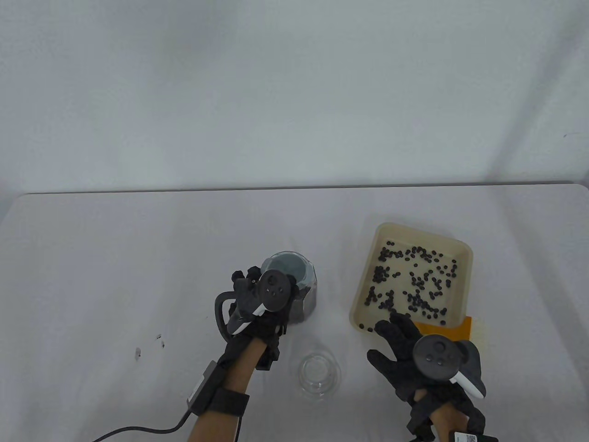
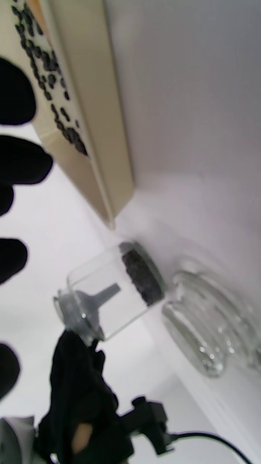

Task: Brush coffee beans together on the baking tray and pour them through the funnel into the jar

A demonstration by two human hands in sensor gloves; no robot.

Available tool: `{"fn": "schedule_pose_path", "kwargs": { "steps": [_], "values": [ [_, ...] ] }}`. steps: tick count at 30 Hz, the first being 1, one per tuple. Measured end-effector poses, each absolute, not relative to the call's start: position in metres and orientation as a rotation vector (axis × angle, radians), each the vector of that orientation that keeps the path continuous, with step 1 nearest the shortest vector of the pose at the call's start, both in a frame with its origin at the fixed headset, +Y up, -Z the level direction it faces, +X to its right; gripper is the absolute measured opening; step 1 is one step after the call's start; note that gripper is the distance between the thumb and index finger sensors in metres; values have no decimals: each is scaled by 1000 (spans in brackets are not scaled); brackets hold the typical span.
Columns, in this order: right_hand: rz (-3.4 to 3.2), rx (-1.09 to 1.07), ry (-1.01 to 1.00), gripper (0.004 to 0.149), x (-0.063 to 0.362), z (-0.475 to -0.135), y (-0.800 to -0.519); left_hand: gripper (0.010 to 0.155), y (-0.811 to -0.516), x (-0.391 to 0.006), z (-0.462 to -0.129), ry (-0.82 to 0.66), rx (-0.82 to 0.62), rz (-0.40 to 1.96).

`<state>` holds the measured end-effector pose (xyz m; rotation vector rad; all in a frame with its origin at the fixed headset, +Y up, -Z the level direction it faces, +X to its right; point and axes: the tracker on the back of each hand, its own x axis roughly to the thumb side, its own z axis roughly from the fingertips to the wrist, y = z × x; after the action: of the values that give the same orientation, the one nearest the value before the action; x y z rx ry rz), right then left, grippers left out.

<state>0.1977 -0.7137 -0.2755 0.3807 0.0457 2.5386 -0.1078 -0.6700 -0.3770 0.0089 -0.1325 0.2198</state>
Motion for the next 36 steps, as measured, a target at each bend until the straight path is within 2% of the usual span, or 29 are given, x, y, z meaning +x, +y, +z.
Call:
{"fn": "schedule_pose_path", "kwargs": {
  "steps": [3, 7, 16, 21, 30, 36],
  "values": [
    [2538, 379, 48, 71, 198, -276, -714, 51, -670, -108, -377, -138, -10, 218],
    [2533, 380, 52, 71, 198, -275, -714, 55, -671, -105, -377, -145, -107, 189],
    [2535, 379, 33, 70, 199, -275, -713, 63, -676, -103, -369, -150, -49, 131],
    [2534, 376, 33, 70, 200, -275, -712, 74, -675, -107, -364, -155, -77, 174],
    [2526, 367, 10, 69, 202, -275, -711, 77, -655, -126, -340, -157, 32, 226],
    [2497, 342, -143, 67, 214, -271, -699, 76, -652, -169, -303, -117, 117, 248]
  ]
}}
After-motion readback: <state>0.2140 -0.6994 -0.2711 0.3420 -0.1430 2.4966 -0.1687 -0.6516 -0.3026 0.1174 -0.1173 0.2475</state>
